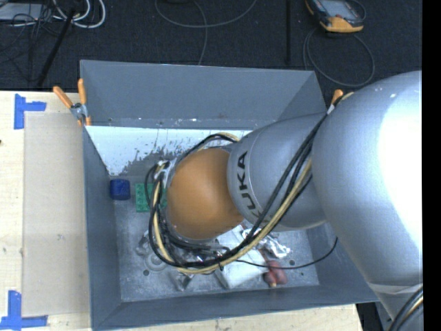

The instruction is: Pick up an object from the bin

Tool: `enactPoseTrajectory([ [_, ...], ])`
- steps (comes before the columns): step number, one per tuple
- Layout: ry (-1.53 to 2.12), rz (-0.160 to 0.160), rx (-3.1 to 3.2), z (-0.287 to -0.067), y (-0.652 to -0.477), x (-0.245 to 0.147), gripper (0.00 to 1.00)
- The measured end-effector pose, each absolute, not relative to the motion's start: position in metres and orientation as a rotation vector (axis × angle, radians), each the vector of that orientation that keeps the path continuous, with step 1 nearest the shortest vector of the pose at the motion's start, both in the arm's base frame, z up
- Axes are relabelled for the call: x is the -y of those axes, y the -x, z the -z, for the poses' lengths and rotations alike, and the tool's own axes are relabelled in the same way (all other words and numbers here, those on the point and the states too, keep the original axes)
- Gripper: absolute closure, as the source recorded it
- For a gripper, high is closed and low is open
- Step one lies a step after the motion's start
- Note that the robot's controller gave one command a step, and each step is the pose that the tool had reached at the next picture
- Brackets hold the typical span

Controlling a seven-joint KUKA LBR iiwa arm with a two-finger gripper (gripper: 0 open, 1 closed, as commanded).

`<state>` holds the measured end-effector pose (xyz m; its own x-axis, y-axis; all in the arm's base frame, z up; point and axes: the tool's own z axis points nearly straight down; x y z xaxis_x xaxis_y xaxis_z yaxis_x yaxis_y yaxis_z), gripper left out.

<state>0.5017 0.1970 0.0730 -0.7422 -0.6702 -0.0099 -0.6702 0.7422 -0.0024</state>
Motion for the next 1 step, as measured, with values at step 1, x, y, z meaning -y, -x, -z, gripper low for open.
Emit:
enactPoseTrajectory([
  [1,1.12,-0.004,-2.922,-0.0748,-0.5026,-0.1974,1.0],
])
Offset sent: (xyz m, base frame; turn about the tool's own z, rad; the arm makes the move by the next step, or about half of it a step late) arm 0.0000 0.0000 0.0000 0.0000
